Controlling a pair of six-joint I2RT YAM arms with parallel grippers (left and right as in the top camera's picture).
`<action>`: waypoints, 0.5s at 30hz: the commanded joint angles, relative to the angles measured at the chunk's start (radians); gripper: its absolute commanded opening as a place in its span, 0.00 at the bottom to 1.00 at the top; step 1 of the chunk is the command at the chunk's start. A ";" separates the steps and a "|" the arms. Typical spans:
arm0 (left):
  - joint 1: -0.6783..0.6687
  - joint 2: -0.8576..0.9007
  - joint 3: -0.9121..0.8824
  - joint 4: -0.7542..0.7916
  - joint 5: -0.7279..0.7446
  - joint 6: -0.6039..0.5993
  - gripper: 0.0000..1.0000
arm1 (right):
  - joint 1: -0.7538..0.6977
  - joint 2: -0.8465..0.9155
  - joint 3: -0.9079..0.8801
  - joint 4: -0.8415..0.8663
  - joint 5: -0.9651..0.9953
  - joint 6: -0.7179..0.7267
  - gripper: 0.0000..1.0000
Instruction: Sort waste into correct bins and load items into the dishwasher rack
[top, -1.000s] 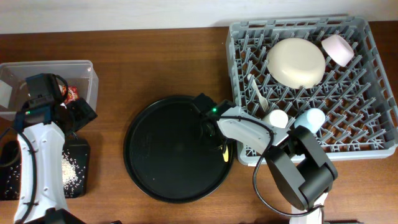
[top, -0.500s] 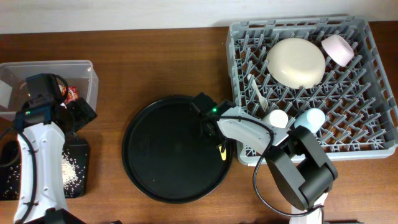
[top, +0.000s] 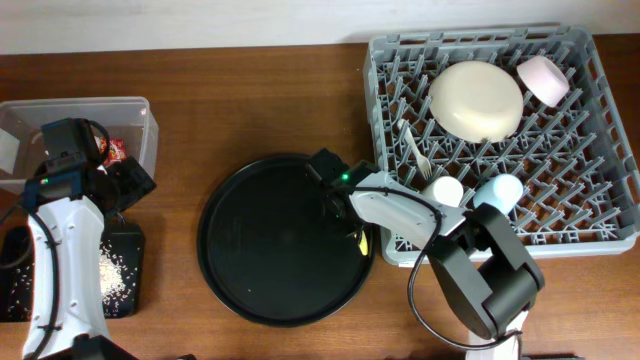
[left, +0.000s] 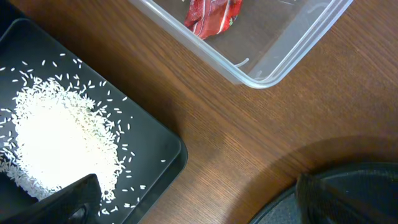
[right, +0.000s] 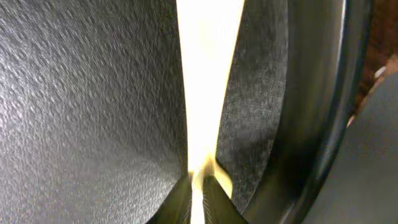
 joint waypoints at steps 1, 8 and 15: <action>0.002 0.001 0.008 0.002 0.003 -0.013 0.99 | 0.002 0.019 -0.020 -0.002 0.006 0.001 0.11; 0.002 0.001 0.008 0.002 0.003 -0.013 0.99 | 0.002 0.012 0.010 -0.032 0.010 -0.008 0.46; 0.002 0.001 0.008 0.002 0.003 -0.013 0.99 | 0.002 0.010 0.008 -0.021 -0.055 -0.007 0.54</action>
